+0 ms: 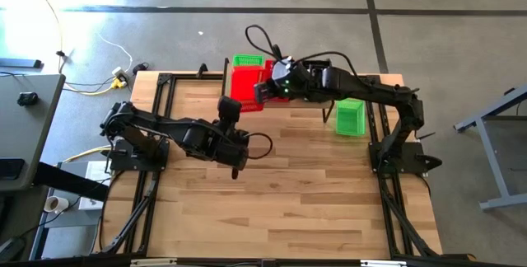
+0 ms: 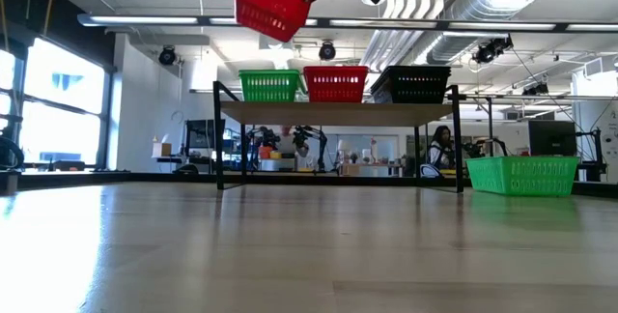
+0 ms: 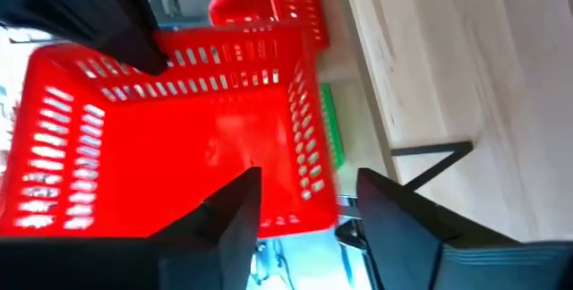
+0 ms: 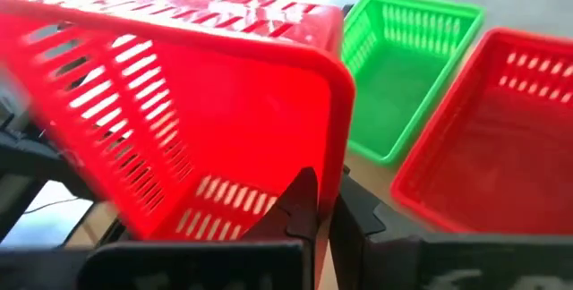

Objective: Stack baskets on shelf by color
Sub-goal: Stack the red bin on top of the stacked red bins on the shelf

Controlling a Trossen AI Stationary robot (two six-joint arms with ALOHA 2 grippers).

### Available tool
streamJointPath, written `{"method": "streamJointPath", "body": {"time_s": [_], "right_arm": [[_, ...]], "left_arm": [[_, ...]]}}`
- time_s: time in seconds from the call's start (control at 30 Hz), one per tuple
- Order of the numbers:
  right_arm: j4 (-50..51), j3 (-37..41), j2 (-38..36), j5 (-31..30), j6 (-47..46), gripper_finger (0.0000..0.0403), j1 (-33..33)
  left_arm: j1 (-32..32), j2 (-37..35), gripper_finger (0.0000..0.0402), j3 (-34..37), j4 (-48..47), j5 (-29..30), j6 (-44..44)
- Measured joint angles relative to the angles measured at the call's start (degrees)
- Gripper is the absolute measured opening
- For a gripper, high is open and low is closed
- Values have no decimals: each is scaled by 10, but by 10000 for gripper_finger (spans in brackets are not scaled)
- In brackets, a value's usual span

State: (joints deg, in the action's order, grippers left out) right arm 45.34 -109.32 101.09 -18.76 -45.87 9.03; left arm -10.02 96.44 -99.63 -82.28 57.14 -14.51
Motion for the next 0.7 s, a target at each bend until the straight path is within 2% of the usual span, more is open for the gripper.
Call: {"method": "streamJointPath", "body": {"time_s": [0.13,0.27,0.7], "right_arm": [[2,0,-6,4,2,0,20],[8,-1,-17,16,14,0,42],[60,-2,-59,170,4,0,156]], "left_arm": [[-13,0,195,0,11,20,0],[-26,-2,198,0,14,29,14],[-36,-12,197,0,11,35,69]]}}
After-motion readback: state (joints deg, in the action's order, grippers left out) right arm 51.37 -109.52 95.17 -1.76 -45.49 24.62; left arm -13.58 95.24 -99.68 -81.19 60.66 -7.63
